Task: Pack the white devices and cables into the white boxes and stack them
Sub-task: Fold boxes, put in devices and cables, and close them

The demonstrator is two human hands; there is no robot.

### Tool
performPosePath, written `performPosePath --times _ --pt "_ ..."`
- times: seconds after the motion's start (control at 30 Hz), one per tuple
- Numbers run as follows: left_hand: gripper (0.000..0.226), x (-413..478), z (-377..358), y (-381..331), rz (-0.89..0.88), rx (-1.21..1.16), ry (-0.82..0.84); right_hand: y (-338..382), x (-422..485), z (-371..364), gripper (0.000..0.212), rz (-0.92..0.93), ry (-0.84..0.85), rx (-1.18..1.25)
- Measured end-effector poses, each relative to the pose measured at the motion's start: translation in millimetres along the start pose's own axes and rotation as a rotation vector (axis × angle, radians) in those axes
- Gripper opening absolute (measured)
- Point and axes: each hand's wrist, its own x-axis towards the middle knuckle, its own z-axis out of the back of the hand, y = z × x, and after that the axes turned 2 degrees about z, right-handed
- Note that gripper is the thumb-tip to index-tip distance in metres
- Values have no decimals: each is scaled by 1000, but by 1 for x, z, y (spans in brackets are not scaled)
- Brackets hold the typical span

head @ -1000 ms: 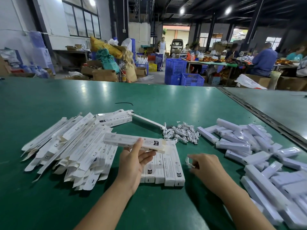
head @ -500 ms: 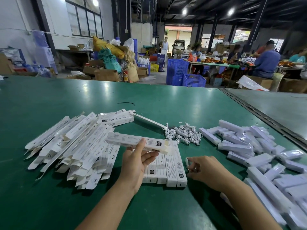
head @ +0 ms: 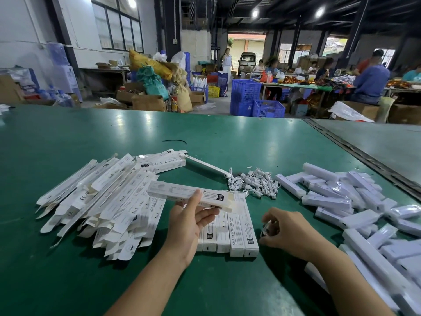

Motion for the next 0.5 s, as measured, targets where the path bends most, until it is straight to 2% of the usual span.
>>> performPosePath --times 0.07,0.13,0.23,0.3,0.4,0.5 --pt "39 0 0 0 3 1 -3 0 -2 1 50 -6 -21 -24" --pt "38 0 0 0 3 -5 -4 0 -2 2 51 -9 -43 -32" --pt "34 -1 -1 -1 2 -15 -3 -1 -4 3 36 -7 -84 -46" --pt "33 -1 -1 -1 2 -27 -6 0 -5 2 23 -3 -171 -11" --pt "32 -2 -1 -1 0 -39 -13 8 -9 1 14 19 -335 303" --pt "33 -2 -3 0 -8 -39 -12 25 -15 -1 18 53 -354 706"
